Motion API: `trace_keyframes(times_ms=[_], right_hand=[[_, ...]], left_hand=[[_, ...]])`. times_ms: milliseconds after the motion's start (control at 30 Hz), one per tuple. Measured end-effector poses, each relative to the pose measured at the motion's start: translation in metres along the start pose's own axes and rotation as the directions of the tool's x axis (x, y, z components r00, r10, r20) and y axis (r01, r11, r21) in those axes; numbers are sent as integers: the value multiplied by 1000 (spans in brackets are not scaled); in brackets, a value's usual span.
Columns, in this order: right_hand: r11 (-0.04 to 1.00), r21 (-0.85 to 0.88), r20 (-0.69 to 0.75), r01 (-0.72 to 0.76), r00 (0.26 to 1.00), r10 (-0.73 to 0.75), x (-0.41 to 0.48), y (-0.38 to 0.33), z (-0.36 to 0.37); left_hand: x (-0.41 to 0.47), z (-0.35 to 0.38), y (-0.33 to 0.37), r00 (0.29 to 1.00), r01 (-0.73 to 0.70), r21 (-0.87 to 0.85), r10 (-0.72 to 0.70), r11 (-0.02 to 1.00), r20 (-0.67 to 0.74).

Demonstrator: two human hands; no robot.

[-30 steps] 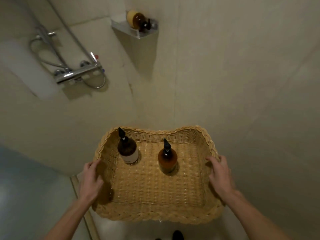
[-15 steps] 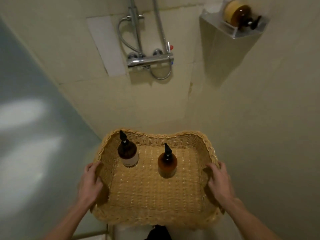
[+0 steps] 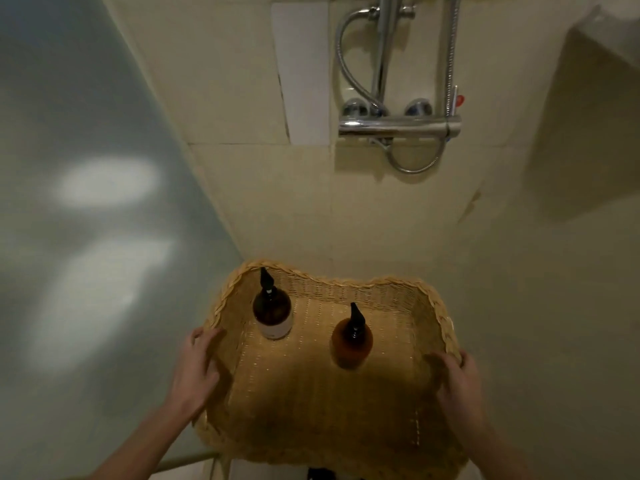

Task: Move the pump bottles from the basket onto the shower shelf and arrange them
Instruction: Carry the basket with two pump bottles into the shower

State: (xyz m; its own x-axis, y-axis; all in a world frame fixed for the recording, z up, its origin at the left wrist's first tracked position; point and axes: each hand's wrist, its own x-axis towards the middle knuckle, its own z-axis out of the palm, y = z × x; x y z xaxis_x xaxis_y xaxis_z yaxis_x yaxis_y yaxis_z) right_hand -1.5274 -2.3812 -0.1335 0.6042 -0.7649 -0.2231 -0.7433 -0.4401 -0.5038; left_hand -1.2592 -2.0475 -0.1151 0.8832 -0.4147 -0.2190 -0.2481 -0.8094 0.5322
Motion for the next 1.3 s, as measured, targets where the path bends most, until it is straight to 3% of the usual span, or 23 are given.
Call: trace_keyframes(times_ms=[333,433,933,1133,1300], right_hand=[[998,-43,93,36,995,-31,60,22,46],[998,-56,103,34,994,-28,82,38,77],[989,-92,90,120,990,-112,244,162,374],[996,-74,99,54,994,-47,286,205,479],[994,-61,129,87,989,-78,307,238,539]], left_hand=[[28,56,-16,975,207,136,-216,969,54],[45,88,-34,959,267,109,-275,958,70],[167,350,-220,964,264,70,-261,962,-47],[206,443,-292,965,261,33,-259,965,-37],[226,507,-335,967,253,60,-253,966,-10]])
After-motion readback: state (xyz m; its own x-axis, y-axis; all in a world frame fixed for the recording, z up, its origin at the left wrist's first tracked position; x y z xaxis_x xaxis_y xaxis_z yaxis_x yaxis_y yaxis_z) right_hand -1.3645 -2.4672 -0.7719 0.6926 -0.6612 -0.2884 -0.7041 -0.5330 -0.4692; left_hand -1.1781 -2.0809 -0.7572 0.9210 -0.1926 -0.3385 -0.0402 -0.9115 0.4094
